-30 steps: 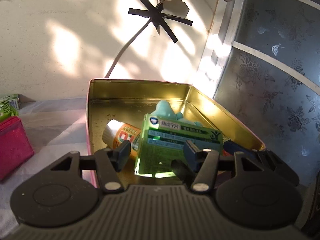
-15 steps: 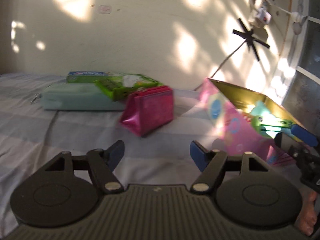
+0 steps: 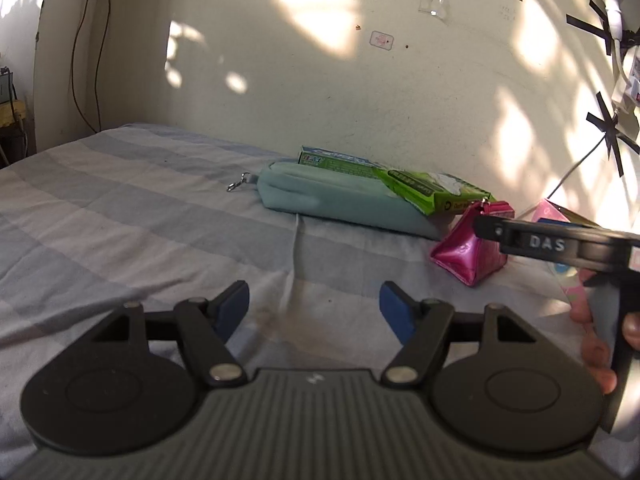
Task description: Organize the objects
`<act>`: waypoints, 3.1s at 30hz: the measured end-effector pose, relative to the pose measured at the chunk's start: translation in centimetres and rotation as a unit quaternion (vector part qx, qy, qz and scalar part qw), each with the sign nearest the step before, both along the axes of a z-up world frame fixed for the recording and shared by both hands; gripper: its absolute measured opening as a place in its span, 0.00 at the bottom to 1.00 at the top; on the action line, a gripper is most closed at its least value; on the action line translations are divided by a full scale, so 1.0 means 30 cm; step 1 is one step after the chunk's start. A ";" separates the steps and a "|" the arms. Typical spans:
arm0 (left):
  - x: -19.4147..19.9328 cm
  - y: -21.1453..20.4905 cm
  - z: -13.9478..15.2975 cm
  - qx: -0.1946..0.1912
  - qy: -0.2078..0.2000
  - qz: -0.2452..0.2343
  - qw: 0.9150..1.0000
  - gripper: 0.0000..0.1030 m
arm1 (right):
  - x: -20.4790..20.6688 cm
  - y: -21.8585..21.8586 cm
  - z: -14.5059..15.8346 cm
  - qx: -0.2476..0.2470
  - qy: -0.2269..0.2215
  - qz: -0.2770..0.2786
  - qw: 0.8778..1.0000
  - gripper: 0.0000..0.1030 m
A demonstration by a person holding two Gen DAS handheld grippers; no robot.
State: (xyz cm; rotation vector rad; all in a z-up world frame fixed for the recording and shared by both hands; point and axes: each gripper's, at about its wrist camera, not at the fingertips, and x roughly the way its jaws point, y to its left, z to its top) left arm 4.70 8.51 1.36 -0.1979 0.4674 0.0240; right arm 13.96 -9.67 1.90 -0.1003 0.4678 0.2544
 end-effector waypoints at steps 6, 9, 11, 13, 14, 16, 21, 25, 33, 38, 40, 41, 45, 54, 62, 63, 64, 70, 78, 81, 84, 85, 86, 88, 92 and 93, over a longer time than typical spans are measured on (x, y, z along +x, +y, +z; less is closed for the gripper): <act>-0.006 -0.020 -0.001 0.011 -0.011 -0.011 1.000 0.72 | 0.021 0.013 -0.057 0.031 0.024 -0.010 0.999 0.94; -0.008 -0.016 -0.002 0.007 -0.013 -0.010 1.000 0.72 | 0.024 -0.007 -0.062 0.039 0.029 -0.031 0.998 0.69; -0.006 -0.011 -0.002 0.003 -0.012 -0.009 1.000 0.72 | 0.031 -0.045 -0.072 0.072 0.048 -0.032 0.996 0.44; -0.004 -0.006 -0.003 -0.002 -0.011 -0.008 1.000 0.72 | 0.024 -0.084 -0.076 0.092 0.056 -0.043 0.993 0.25; -0.005 -0.005 -0.002 -0.003 -0.011 -0.008 1.000 0.72 | 0.017 -0.100 -0.076 0.098 0.056 -0.047 0.993 0.22; -0.005 -0.003 -0.003 -0.006 -0.011 -0.007 1.000 0.72 | -0.005 -0.132 -0.074 0.105 0.059 -0.051 0.991 0.13; -0.008 0.004 -0.001 -0.012 -0.011 -0.010 1.000 0.72 | -0.147 -0.194 -0.060 0.107 0.066 -0.019 0.992 0.12; -0.012 0.009 0.000 -0.022 -0.009 -0.031 0.999 0.72 | -0.322 -0.261 -0.043 0.096 0.079 0.046 0.991 0.12; -0.045 -0.098 0.021 -0.052 0.003 -0.144 0.988 0.72 | -0.669 -0.520 -0.032 0.070 0.048 -0.033 0.996 0.29; -0.094 -0.208 0.038 -0.085 0.014 -0.207 0.975 0.72 | -0.741 -0.661 -0.031 0.198 0.044 -0.059 0.978 0.29; -0.124 -0.220 0.044 -0.092 0.017 -0.217 0.972 0.72 | -0.759 -0.643 -0.014 0.192 0.027 -0.035 0.980 0.30; -0.142 -0.216 0.046 -0.099 0.018 -0.218 0.971 0.72 | -0.766 -0.628 -0.005 0.181 0.020 -0.023 0.983 0.32; -0.232 -0.193 0.058 -0.105 0.005 -0.220 0.970 0.72 | -0.776 -0.565 0.009 0.149 0.005 0.019 0.989 0.43; -0.286 -0.317 -0.010 -0.042 0.040 -0.294 0.954 0.66 | -0.703 -0.511 -0.022 0.122 0.036 0.069 0.989 0.43; -0.214 -0.411 -0.005 -0.019 0.058 -0.323 0.945 0.50 | -0.682 -0.452 -0.041 0.091 0.041 0.125 0.987 0.24; -0.208 -0.416 0.012 -0.022 0.054 -0.327 0.943 0.50 | -0.692 -0.456 -0.031 0.089 0.027 0.119 0.989 0.24; -0.201 -0.427 0.029 -0.021 0.045 -0.332 0.942 0.50 | -0.695 -0.468 -0.018 0.095 0.018 0.112 0.989 0.24; -0.108 -0.576 0.161 0.000 -0.034 -0.349 0.937 0.51 | -0.695 -0.529 0.069 0.076 -0.082 0.021 0.994 0.24; 0.066 -0.801 0.211 -0.006 -0.052 -0.368 0.928 0.54 | -0.542 -0.679 0.101 0.072 -0.117 -0.085 0.987 0.25; 0.127 -0.851 0.189 0.001 -0.029 -0.363 0.932 0.55 | -0.466 -0.719 0.079 0.073 -0.101 -0.101 0.987 0.25; 0.166 -0.878 0.160 0.010 -0.007 -0.344 0.939 0.57 | -0.398 -0.733 0.041 0.072 -0.070 -0.119 0.988 0.24; 0.173 -0.881 0.149 0.011 -0.003 -0.338 0.941 0.57 | -0.370 -0.736 0.026 0.074 -0.051 -0.124 0.988 0.23; 0.178 -0.881 0.140 0.007 0.000 -0.336 0.942 0.57 | -0.344 -0.738 0.008 0.074 -0.036 -0.130 0.988 0.23; 0.171 -0.876 0.132 -0.002 -0.005 -0.329 0.944 0.59 | -0.304 -0.734 -0.004 0.061 -0.029 -0.145 0.987 0.22; 0.131 -0.859 0.147 -0.005 -0.026 -0.323 0.946 0.66 | -0.258 -0.748 -0.022 0.033 -0.037 -0.198 0.979 0.31; 0.119 -0.850 0.151 -0.003 -0.033 -0.322 0.946 0.67 | -0.266 -0.760 -0.024 0.042 -0.042 -0.201 0.978 0.35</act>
